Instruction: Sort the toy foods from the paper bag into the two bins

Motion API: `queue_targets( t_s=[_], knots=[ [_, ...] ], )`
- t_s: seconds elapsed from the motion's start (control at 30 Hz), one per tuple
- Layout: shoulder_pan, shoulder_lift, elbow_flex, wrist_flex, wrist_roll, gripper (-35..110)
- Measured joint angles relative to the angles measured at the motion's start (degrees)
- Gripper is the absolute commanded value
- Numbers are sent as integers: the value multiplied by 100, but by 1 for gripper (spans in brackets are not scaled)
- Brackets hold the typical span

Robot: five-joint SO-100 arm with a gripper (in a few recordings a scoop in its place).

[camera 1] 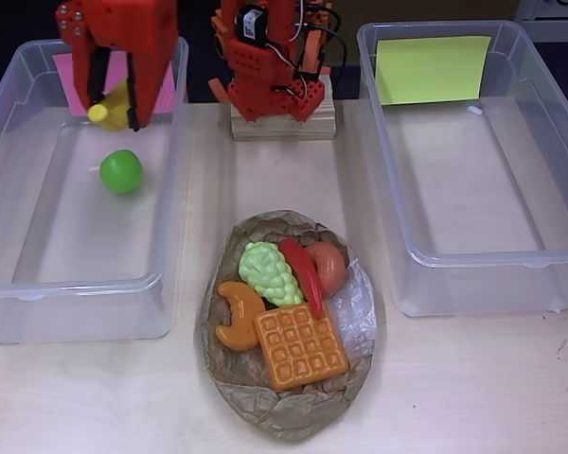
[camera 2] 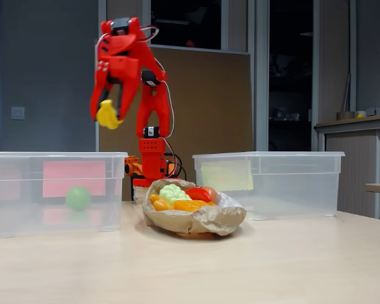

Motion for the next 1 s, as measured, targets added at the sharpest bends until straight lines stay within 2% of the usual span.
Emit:
queue_targets(
  t_s=[0.13,0.33,0.6,0.9,1.0],
  knots=[
    [870,-642,167,-580,-352,3],
    [1441,-2338,-404,-1134,-527,6],
    [1292,-4096,-1459,-1345,-650,10],
    [879,-4395,-1389,-1424,-642,10],
    [800,-4395,-1028,-1477,-571,22]
  ],
)
